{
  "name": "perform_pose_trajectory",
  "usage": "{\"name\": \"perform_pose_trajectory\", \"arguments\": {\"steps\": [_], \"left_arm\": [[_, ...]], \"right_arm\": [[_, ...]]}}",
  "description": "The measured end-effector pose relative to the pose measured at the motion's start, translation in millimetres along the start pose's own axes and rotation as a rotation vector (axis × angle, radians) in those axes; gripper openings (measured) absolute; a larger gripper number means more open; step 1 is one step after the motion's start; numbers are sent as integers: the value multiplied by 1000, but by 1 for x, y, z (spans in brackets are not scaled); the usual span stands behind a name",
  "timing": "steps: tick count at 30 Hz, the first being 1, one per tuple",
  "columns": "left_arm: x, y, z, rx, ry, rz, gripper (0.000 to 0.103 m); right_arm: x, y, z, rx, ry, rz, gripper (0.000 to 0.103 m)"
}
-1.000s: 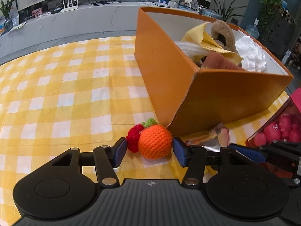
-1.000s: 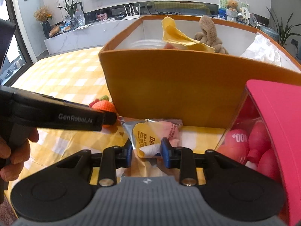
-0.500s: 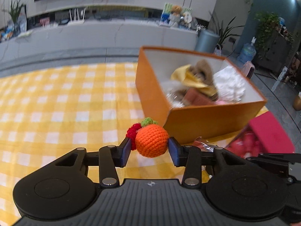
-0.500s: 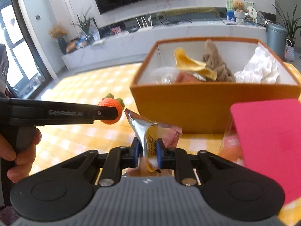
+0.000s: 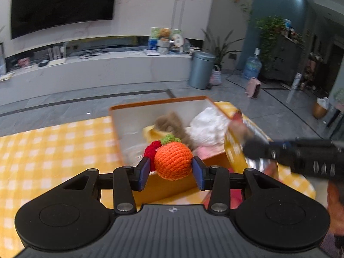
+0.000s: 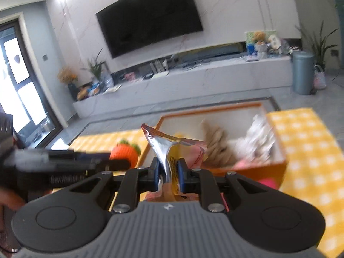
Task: Organize soft objects
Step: 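Carry the crocheted fruit and snack packet over the orange box with both grippers, then open both grippers to drop the fruit and snack packet into the box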
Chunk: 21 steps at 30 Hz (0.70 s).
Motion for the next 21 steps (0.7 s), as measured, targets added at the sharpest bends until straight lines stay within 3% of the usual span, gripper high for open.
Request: {"name": "perform_pose_trajectory", "arguments": {"steps": [4, 8, 11, 15, 21], "left_arm": [[-24, 31, 23, 41, 31, -16, 48], [-39, 67, 39, 92, 39, -55, 48], [-46, 99, 40, 96, 45, -97, 48], [-44, 138, 40, 127, 31, -166, 48], [-28, 169, 43, 143, 60, -224, 48]], "right_arm": [[-35, 9, 35, -3, 100, -4, 16], [-62, 35, 61, 45, 77, -3, 16], [-70, 66, 85, 64, 107, -52, 16], [-62, 102, 112, 165, 52, -122, 16], [-34, 141, 141, 201, 51, -226, 16]]}}
Point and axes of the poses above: each gripper's, at about its wrist camera, not at the fingertips, and y roughly the way its jaws point, z to its right, x to its underside, the point moved 8 cm from there along y, roughly the way its jaws point, and after that the axes turned 2 degrees about -z, right-handed, at the moved point
